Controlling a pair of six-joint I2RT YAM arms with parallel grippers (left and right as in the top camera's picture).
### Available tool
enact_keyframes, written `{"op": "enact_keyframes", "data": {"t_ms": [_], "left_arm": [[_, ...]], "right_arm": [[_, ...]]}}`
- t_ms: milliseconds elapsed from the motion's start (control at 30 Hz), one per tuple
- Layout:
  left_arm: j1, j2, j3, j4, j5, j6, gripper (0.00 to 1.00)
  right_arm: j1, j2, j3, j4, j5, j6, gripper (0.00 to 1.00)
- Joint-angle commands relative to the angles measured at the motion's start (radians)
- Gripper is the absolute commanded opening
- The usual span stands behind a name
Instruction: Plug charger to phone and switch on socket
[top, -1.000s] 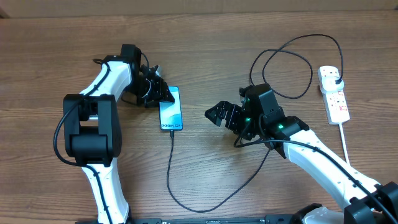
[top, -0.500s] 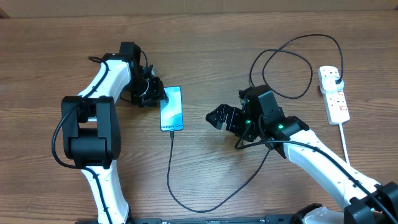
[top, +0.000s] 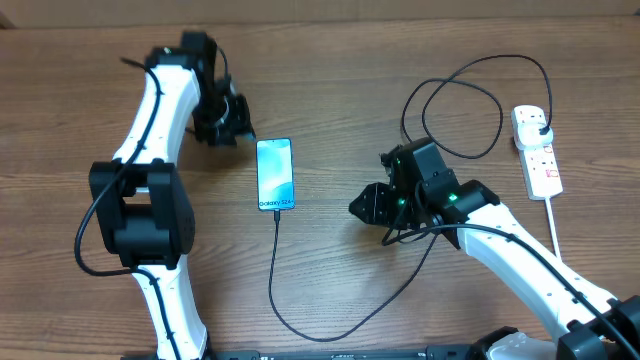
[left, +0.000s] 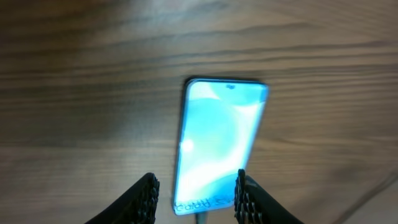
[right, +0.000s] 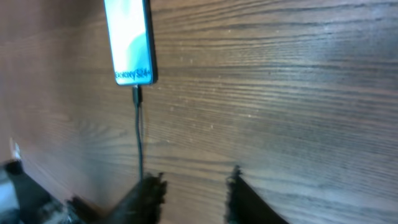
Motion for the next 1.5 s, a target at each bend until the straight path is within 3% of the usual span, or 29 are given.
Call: {"op": "enact_keyframes", "data": {"t_ms": [0, 100, 333, 433, 500, 533, 567, 600, 700, 900, 1467], "left_arm": [[0.003, -0.088, 0.176, -0.069, 0.026, 0.008, 0.43], [0.003, -0.143, 0.264, -0.095, 0.082, 0.017, 0.44], [0.003, -0.288, 0.311, -0.09, 0.147, 0.017, 0.48], [0.003, -0.326, 0.311, -0.091, 0.136, 0.017, 0.49], [0.003, -0.327, 0.31, -0.102, 0.137, 0.017, 0.56], [0.003, -0.327, 0.309, -0.106, 0.137, 0.016, 0.61], [0.003, -0.327, 0.308, -0.111, 0.137, 0.016, 0.98], [0.003, -0.327, 0.308, -0.112, 0.135, 0.017, 1.0], [0.003, -0.327, 0.308, -0.111, 0.136, 0.017, 1.0], [0.003, -0.327, 0.308, -0.111, 0.136, 0.017, 1.0], [0.004, -0.327, 0.308, -0.111, 0.136, 0.017, 1.0]], "right_arm": [[-0.02, -0.053, 0.08, -0.032, 0.034, -0.05, 0.17], [-0.066, -0.084, 0.127, -0.087, 0.041, -0.054, 0.04], [-0.307, -0.159, 0.263, -0.245, 0.039, -0.105, 0.04], [-0.472, -0.167, 0.277, -0.243, 0.021, -0.105, 0.04], [-0.613, -0.159, 0.277, -0.236, -0.035, -0.105, 0.04], [-0.664, -0.154, 0.277, -0.232, -0.054, -0.105, 0.04], [-0.708, -0.149, 0.277, -0.228, -0.068, -0.105, 0.04], [-0.756, -0.142, 0.277, -0.223, -0.079, -0.105, 0.04], [-0.933, -0.088, 0.277, -0.183, -0.132, -0.105, 0.04], [-1.094, 0.098, 0.277, -0.049, -0.208, -0.113, 0.04], [-1.187, 0.413, 0.277, 0.211, -0.198, -0.04, 0.04]]}}
